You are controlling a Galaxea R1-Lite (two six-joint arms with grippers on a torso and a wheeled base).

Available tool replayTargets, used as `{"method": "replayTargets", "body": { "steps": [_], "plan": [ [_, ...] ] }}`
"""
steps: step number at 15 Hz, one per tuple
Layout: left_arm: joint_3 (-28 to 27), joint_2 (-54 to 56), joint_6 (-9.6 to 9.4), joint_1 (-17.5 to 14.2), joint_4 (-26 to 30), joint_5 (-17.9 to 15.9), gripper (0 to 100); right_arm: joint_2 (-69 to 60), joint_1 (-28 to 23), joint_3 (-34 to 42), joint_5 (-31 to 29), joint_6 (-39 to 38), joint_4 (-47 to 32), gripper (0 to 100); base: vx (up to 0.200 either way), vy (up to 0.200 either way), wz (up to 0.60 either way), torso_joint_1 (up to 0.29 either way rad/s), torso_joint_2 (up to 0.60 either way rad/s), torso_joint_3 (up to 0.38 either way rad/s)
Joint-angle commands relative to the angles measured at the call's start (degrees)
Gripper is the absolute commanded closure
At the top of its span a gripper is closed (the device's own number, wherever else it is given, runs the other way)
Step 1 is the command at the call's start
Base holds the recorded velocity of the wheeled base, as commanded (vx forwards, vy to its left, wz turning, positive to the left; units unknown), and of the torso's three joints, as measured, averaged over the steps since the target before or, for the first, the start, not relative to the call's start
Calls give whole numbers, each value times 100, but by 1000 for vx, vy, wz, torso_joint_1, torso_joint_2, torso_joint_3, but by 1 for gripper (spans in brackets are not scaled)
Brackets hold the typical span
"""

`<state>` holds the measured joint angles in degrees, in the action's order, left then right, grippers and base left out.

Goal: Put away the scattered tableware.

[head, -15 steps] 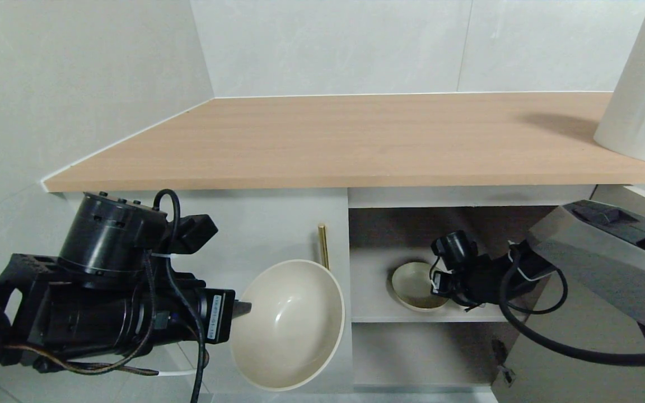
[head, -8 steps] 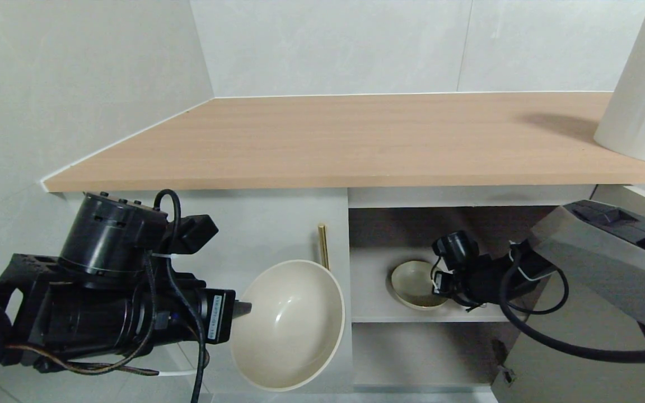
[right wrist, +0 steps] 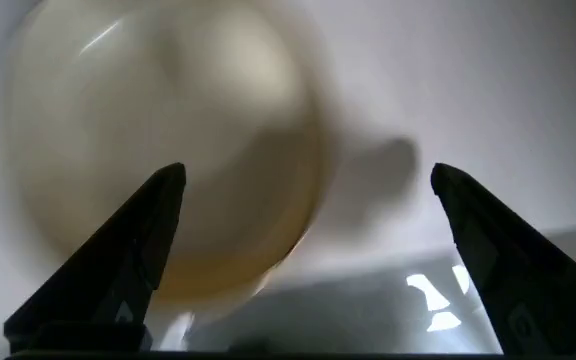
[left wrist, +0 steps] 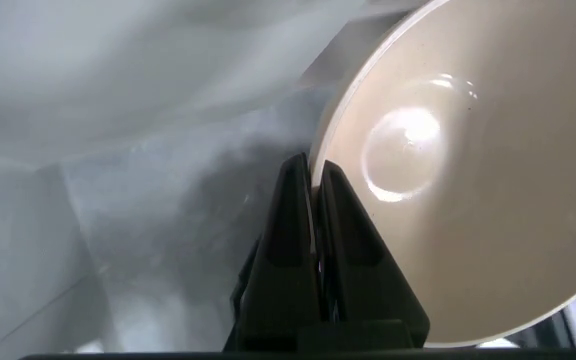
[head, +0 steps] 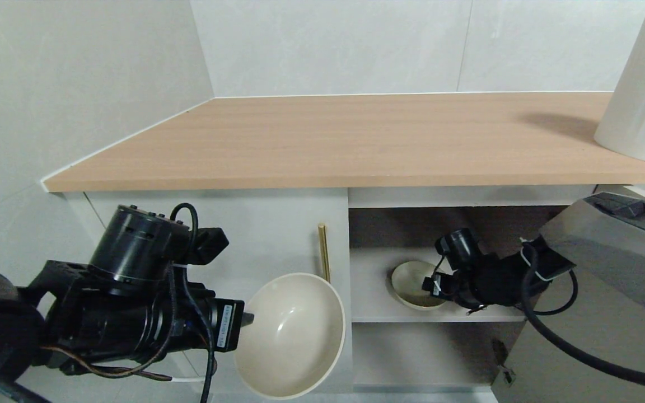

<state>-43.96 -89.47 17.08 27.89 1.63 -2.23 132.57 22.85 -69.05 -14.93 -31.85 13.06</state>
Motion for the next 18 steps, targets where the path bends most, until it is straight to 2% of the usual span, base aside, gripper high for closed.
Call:
{"method": "replayTargets", "body": {
  "steps": [1,3,4,5,7,10,11,13,16,18],
  "plan": [
    [72,-510,120,252,-23,416,100,-865,273,603,614,65,4,0,0,0,0,0,0,0],
    [98,-976,577,603,-102,1023,100,-1436,510,1060,1177,426,-22,0,0,0,0,0,0,0],
    [80,-1064,674,674,-119,1120,100,-1568,581,1192,1291,557,-14,0,0,0,0,0,0,0],
    [80,-1354,815,858,-199,1251,100,-2051,836,1649,1748,953,-5,0,0,0,0,0,0,0],
    [80,-1539,832,973,-251,1243,100,-2517,1205,2062,2091,1234,-5,0,0,0,0,0,0,0],
    [63,-1688,929,1087,-251,1234,100,-2746,1495,2326,2144,1551,4,0,0,0,0,0,0,0],
    [-25,-1846,1140,1236,-278,1216,100,-3000,1917,2493,2320,1665,-5,0,0,0,0,0,0,0],
    [-104,-1846,1342,1377,-278,1084,100,-3018,2172,2501,2311,1665,4,0,0,0,0,0,0,0],
    [-157,-1811,1377,1386,-269,1067,100,-2833,2303,2466,2284,1674,13,0,0,0,0,0,0,0],
    [-157,-1741,1386,1438,-260,1067,100,-2473,2303,2475,2082,1665,382,0,0,0,0,0,0,0]
  ]
}}
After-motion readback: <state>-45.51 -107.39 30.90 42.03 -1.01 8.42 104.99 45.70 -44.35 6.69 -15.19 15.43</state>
